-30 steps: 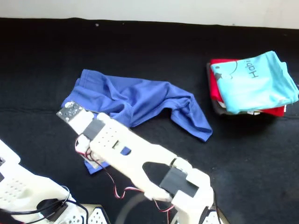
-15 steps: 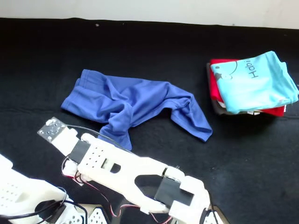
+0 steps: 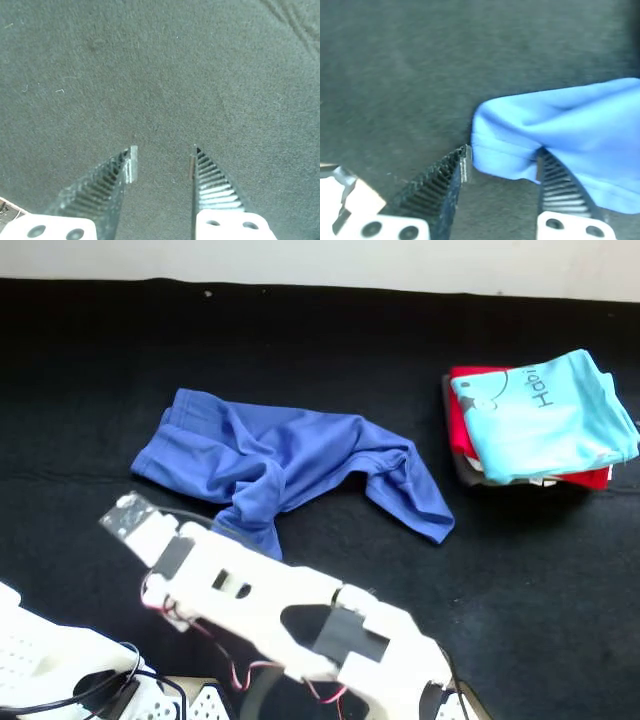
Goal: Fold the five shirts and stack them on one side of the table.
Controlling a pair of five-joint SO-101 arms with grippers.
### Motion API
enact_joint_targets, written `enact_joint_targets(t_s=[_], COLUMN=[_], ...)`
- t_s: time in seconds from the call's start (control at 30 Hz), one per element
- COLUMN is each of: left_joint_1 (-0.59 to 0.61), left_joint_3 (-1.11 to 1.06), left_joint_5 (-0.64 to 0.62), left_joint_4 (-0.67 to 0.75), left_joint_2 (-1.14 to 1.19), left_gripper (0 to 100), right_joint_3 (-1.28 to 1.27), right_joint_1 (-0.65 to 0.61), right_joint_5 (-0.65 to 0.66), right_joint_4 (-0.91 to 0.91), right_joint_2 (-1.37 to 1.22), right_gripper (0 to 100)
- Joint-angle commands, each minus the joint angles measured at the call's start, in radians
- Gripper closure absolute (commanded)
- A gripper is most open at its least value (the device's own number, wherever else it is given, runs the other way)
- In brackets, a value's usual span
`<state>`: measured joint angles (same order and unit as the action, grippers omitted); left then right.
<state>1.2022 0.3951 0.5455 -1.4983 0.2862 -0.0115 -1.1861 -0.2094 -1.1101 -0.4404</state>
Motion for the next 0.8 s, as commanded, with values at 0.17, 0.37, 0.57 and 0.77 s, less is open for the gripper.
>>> enact_joint_targets(t_s=[0.17, 0.37, 0.57, 0.77], left_joint_1=[-0.044, -0.14, -0.305, -0.498], left_joint_3=[0.03, -0.03, -0.143, -0.159], left_joint_5=[0.008, 0.003, -0.014, -0.178], left_joint_4=[-0.003, 0.0, 0.002, 0.011], left_joint_2=[-0.002, -0.001, -0.001, -0.001], left_gripper=[82, 82, 82, 82], right_joint_3=[0.008, 0.004, 0.012, 0.012], right_joint_1=[0.217, 0.366, 0.506, 0.68], right_joint_5=[0.0, 0.138, 0.333, 0.503], right_joint_4=[-0.07, -0.165, -0.323, -0.484], right_joint_2=[0.05, 0.308, 0.576, 0.791], right_gripper=[99.4, 99.3, 99.3, 99.3])
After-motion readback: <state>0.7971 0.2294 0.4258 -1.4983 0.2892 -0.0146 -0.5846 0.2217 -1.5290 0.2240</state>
